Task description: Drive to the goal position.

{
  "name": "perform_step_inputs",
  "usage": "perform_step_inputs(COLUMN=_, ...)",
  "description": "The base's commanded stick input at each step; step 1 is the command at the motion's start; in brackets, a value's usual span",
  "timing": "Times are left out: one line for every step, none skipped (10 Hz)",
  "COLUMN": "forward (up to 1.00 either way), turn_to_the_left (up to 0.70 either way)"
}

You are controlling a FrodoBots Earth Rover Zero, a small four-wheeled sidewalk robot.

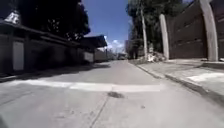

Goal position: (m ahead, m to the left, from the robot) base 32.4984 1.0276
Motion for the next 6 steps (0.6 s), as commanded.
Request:
perform_step_inputs(forward=0.85, turn_to_the_left=-0.34)
perform_step_inputs(forward=0.85, turn_to_the_left=-0.34)
perform_step_inputs(forward=0.85, turn_to_the_left=-0.34)
perform_step_inputs(forward=0.85, turn_to_the_left=-0.34)
perform_step_inputs(forward=0.85, turn_to_the_left=-0.34)
perform_step_inputs(forward=0.85, turn_to_the_left=-0.34)
